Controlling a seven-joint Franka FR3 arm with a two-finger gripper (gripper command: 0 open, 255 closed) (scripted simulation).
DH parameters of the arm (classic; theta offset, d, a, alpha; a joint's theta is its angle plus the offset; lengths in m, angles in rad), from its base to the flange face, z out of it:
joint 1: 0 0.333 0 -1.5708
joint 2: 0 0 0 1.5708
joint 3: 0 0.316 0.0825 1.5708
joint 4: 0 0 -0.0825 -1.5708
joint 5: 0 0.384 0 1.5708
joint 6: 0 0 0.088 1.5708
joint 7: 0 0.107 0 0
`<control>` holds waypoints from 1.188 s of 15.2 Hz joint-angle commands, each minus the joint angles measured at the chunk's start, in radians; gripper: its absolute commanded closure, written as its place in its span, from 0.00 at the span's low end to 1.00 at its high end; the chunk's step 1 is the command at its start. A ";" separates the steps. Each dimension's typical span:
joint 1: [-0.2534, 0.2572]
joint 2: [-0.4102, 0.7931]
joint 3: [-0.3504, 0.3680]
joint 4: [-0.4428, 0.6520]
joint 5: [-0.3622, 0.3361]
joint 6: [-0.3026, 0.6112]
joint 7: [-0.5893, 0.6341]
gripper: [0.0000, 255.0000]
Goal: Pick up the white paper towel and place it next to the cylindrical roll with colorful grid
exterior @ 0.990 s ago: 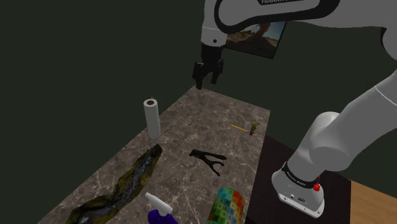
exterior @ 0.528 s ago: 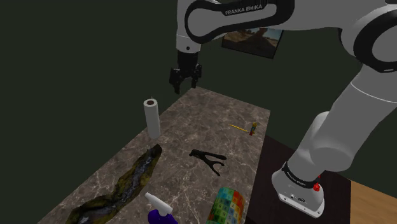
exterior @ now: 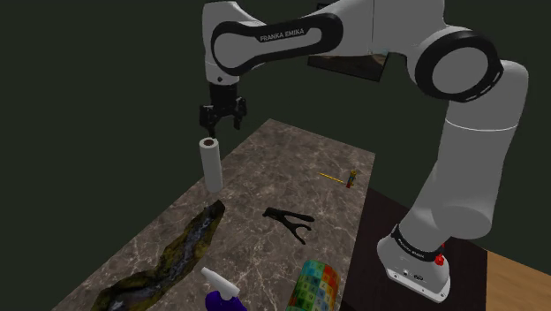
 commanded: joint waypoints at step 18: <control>0.058 0.260 -0.003 0.228 -0.053 0.029 0.047 0.00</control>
